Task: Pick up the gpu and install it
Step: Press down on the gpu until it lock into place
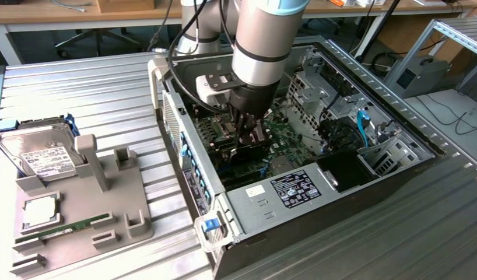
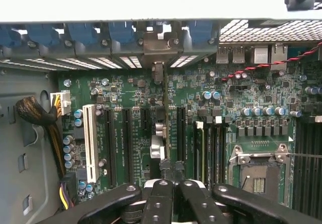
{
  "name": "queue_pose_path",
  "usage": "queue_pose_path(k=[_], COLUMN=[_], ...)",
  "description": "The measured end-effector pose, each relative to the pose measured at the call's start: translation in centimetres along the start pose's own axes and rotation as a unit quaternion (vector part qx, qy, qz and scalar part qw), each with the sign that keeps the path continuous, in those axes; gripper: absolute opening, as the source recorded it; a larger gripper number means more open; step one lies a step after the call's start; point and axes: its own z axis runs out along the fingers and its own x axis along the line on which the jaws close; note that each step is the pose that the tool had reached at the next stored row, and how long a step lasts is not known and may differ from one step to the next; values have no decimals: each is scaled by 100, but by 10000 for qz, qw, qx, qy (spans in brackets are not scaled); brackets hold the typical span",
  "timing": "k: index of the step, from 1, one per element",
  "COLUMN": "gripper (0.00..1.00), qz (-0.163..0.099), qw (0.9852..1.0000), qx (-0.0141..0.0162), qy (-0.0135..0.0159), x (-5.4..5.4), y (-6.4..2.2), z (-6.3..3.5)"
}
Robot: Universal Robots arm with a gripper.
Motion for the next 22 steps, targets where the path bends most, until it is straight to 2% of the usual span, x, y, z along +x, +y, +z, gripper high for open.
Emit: queue_pose_path(k=[4,13,15,16,22], gripper=[11,11,11,11,11], qz=[-1,0,0,0,-1], qw=[10000,10000,10000,10000,10000], qx=[0,0,4,2,0], qy=[1,-1,-8,1,8], x=[1,1,-2,-1,-5], y=[30,32,31,31,28], z=[9,6,-21,-48,-162])
